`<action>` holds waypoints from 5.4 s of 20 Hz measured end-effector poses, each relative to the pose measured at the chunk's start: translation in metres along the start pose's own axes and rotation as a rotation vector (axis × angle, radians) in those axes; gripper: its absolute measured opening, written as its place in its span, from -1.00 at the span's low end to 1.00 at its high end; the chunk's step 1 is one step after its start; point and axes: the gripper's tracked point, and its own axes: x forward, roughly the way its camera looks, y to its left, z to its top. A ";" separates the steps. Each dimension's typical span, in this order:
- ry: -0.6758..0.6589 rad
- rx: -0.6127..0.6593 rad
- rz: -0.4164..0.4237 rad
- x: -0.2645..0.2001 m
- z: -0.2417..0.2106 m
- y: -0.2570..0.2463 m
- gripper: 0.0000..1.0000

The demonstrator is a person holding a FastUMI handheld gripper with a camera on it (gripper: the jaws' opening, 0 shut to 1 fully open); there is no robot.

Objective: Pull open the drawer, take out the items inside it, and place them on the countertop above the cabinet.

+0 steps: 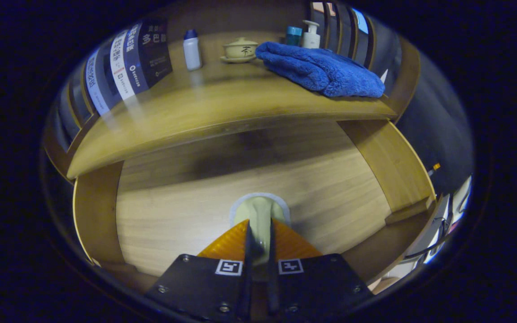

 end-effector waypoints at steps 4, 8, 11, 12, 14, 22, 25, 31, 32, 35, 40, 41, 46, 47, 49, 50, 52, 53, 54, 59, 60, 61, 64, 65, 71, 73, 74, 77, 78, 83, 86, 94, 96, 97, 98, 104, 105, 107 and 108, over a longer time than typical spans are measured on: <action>-0.101 0.003 0.004 -0.019 0.016 -0.003 -0.70; -0.254 0.024 0.029 -0.062 0.051 -0.004 -0.71; -0.364 0.037 0.040 -0.097 0.079 -0.006 -0.71; -0.404 0.034 0.040 -0.109 0.090 -0.007 -0.71; -0.466 0.025 0.049 -0.127 0.110 -0.004 -0.71; -0.504 -0.040 0.162 -0.107 0.165 0.042 -0.71; -0.469 -0.062 0.179 -0.083 0.170 0.051 -0.71; -0.442 -0.050 0.190 -0.058 0.176 0.054 -0.71; -0.437 -0.035 0.199 -0.057 0.178 0.054 -0.71; -0.416 -0.020 0.213 -0.046 0.182 0.055 -0.70; -0.454 0.022 0.241 -0.023 0.209 0.064 -0.71; -0.463 0.029 0.242 -0.020 0.213 0.063 -0.71; -0.510 0.046 0.227 -0.009 0.229 0.059 -0.71; -0.519 0.048 0.221 -0.009 0.231 0.059 -0.71; -0.529 0.053 0.196 -0.008 0.232 0.056 -0.71; -0.537 0.051 0.187 -0.009 0.231 0.053 -0.61; -0.542 0.030 0.187 -0.011 0.229 0.053 -0.30; -0.548 0.020 0.182 -0.012 0.228 0.053 -0.04; -0.557 0.013 0.193 -0.017 0.228 0.054 0.21; -0.643 0.017 0.224 -0.050 0.230 0.051 0.71; -0.673 0.013 0.237 -0.062 0.229 0.052 0.79; -0.707 0.011 0.244 -0.072 0.229 0.050 0.86; -0.798 0.021 0.255 -0.109 0.222 0.042 0.86; -0.824 0.023 0.249 -0.121 0.218 0.037 0.86; -0.906 0.023 0.201 -0.172 0.160 0.012 0.86; -0.920 0.033 0.211 -0.184 0.136 0.009 0.86; -0.933 0.034 0.220 -0.190 0.124 0.008 0.86; -0.962 0.038 0.227 -0.203 0.088 0.001 0.86; -0.972 0.034 0.222 -0.205 0.079 -0.001 0.86; -0.979 0.042 0.204 -0.211 0.031 -0.016 0.86; -0.960 0.002 0.189 -0.207 0.003 -0.018 0.85; -0.832 0.015 0.157 -0.172 -0.054 -0.028 0.84; -0.797 0.029 0.142 -0.159 -0.063 -0.035 0.84; -0.768 0.034 0.132 -0.151 -0.068 -0.037 0.84; -0.742 0.032 0.126 -0.143 -0.073 -0.038 0.84; -0.706 0.051 0.157 -0.119 -0.073 -0.030 0.85; -0.703 0.050 0.157 -0.115 -0.073 -0.030 0.93; -0.701 0.043 0.179 -0.110 -0.069 -0.023 1.00; -0.701 0.037 0.186 -0.107 -0.067 -0.020 1.00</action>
